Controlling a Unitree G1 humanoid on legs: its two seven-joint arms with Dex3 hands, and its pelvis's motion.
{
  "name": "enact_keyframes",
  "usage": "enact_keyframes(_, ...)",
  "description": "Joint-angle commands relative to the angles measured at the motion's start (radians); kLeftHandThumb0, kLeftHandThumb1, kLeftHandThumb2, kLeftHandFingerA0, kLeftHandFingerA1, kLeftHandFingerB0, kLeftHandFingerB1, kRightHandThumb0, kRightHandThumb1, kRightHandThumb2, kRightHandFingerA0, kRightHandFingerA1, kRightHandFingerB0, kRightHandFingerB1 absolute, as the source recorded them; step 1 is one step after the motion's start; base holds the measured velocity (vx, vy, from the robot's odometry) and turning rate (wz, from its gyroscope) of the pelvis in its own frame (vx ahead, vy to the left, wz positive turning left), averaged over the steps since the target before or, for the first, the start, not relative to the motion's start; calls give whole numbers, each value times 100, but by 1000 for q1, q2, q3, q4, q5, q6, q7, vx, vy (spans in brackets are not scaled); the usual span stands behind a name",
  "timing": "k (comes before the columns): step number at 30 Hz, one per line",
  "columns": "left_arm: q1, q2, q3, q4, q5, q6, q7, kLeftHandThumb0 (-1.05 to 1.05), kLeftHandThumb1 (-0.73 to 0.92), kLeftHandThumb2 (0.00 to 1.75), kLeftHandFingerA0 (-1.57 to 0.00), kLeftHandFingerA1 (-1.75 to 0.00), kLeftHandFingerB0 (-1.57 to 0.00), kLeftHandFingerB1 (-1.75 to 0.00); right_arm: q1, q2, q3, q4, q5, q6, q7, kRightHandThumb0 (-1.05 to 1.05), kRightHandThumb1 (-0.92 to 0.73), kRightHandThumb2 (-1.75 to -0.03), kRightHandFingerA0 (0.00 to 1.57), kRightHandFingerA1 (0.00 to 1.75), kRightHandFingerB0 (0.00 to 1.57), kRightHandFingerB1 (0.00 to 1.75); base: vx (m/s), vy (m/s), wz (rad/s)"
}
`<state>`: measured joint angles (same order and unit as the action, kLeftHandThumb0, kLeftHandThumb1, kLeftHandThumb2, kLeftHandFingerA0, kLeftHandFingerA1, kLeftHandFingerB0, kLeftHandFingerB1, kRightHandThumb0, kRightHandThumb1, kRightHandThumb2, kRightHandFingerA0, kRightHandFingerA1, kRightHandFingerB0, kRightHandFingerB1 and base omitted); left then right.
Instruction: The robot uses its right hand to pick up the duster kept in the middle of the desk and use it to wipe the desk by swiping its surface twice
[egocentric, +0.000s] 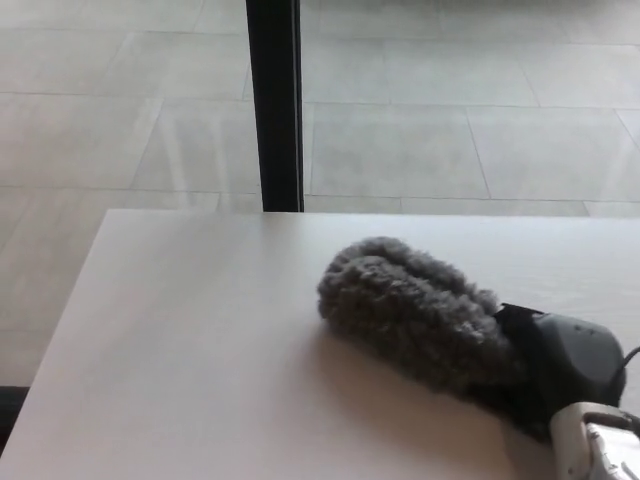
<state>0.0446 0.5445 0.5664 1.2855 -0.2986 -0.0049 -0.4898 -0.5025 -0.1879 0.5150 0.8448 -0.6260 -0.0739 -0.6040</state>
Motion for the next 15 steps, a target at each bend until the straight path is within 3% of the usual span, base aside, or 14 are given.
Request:
enact_keyframes(1, -3, 23, -9, -10, 0, 2, 10, -42, 87, 69, -45, -56, -44, -45, 120, 29, 79, -113, -29, -42, 118, -27, -53, -58, 92, 160, 81, 62, 0, 0, 0)
enact_keyframes(8, -27, 35, -11, -7, -1, 12, 9, -44, 89, 67, -46, -55, -48, -45, 217, -30, 177, -320, -107, -79, 139, -27, -53, -60, 97, 162, 88, 66, 0, 0, 0)
enact_keyframes(15, -41, 41, 8, -1, -22, 39, -2, -39, 90, 67, -40, -52, -39, -43, 272, -120, 210, -404, -140, -151, 155, -25, -53, -60, 99, 159, 89, 69, 0, 0, 0)
